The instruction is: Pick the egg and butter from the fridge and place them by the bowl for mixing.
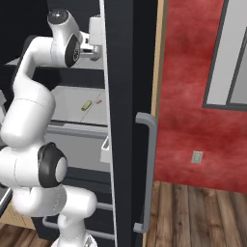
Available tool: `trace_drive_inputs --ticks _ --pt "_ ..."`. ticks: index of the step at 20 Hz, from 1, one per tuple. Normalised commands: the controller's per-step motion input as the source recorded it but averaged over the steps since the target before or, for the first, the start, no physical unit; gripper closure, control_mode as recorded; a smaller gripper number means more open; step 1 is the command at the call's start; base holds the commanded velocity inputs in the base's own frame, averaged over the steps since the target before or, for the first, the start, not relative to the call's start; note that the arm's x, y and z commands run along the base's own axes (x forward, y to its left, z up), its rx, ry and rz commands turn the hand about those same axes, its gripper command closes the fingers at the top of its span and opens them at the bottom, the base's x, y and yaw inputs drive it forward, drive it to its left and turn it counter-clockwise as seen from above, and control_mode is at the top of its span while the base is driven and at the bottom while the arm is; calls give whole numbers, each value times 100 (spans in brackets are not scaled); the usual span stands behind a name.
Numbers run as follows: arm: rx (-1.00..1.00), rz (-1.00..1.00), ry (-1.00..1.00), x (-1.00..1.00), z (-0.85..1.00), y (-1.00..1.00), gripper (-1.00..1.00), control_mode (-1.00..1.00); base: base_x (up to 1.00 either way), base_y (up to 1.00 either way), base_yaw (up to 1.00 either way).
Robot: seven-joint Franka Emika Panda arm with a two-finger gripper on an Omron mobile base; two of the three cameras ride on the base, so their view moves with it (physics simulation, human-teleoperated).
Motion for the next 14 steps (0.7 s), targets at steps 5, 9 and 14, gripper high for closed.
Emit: trace_drive_inputs --ticks 5,9,14 --pt "0 0 -1 60 -14 0 -100 -100 0 0 0" --pt "0 0 0 61 -15 0 -100 -100 0 0 0" --pt "0 0 0 53 -4 0 -100 -100 0 0 0"
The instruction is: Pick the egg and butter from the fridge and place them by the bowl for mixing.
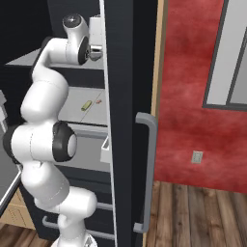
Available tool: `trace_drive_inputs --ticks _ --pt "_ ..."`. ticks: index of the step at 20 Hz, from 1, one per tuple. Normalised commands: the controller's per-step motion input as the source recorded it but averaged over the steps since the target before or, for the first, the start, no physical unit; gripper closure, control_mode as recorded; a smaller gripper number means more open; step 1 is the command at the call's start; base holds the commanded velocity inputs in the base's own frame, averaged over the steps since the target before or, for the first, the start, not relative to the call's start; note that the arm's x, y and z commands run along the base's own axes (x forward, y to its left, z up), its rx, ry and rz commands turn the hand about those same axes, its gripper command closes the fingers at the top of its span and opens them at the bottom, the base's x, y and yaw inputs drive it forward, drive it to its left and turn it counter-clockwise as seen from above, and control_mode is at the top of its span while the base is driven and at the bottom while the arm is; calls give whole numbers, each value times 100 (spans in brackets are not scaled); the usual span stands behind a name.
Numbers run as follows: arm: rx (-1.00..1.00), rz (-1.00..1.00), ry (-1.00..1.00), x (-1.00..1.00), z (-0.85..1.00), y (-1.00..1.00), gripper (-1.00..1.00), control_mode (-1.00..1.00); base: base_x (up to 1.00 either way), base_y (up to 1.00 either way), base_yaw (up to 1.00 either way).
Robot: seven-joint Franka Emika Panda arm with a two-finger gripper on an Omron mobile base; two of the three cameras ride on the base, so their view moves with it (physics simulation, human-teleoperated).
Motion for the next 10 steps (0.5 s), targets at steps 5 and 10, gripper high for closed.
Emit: trace_drive_inputs --ticks 5,10 --pt "0 0 0 43 0 2 -100 -100 0 0 0" --pt "0 0 0 7 -2 6 -100 -100 0 0 0"
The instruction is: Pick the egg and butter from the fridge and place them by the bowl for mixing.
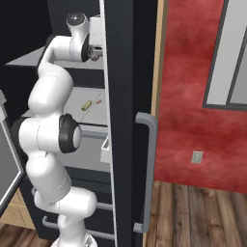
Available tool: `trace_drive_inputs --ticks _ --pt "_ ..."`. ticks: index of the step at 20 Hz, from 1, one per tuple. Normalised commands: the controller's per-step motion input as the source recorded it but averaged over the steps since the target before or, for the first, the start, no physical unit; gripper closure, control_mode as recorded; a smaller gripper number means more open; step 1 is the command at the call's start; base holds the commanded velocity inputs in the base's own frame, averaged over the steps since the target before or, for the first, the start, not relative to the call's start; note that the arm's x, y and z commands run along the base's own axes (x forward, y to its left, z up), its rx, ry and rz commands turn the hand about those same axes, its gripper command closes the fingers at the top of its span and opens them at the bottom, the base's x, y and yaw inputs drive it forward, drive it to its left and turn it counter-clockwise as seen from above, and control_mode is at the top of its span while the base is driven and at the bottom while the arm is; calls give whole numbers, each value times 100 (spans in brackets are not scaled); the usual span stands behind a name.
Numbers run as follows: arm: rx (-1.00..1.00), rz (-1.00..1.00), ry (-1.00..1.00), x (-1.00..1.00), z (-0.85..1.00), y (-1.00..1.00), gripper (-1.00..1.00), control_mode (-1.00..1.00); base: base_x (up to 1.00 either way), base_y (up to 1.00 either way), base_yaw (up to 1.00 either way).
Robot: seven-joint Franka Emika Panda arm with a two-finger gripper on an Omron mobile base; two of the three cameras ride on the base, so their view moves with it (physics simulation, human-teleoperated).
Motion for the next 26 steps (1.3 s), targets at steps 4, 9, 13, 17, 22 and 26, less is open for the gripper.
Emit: trace_drive_inputs --ticks 4,9,13,17,22,26 --pt "0 0 0 4 -10 15 -100 -100 0 0 0" --pt "0 0 0 18 -30 11 -100 -100 0 0 0" --pt "0 0 0 24 -5 0 -100 -100 0 0 0" --pt "0 0 0 27 0 0 -100 -100 0 0 0" --pt "0 0 0 37 -6 5 -100 -100 0 0 0" --pt "0 0 0 45 -12 10 -100 -100 0 0 0"
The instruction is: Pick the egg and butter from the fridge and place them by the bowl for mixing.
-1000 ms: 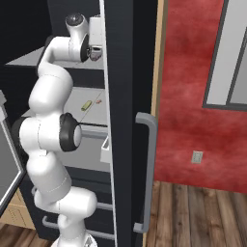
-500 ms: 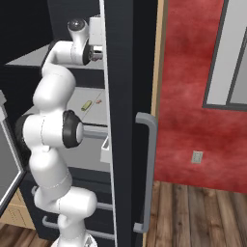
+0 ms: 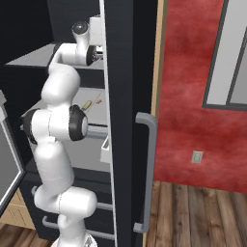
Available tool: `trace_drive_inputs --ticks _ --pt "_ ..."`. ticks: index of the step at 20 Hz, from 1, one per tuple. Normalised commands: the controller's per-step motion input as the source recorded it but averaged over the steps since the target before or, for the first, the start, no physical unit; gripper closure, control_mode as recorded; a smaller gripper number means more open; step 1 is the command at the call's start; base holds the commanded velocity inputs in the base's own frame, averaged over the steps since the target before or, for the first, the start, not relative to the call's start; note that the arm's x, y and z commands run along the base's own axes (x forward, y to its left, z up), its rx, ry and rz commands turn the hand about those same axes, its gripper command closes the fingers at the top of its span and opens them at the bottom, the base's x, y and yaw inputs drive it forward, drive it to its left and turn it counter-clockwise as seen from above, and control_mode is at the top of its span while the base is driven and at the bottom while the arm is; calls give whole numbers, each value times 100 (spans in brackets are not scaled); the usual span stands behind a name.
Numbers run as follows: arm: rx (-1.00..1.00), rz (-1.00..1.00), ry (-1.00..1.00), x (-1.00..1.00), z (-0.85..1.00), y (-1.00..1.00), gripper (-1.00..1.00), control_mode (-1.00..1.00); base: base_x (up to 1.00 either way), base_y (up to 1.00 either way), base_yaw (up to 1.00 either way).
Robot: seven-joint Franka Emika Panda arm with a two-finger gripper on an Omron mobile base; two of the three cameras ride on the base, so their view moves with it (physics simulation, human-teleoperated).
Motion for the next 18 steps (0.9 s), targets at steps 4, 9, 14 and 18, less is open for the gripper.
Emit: trace_drive_inputs --ticks 4,9,14,18 --pt "0 0 0 42 -7 7 -100 -100 0 0 0" --pt "0 0 0 4 -1 0 100 -100 0 0 0" --pt "0 0 0 0 0 0 100 -100 0 0 0" --pt "0 0 -16 -3 9 0 100 -100 0 0 0"
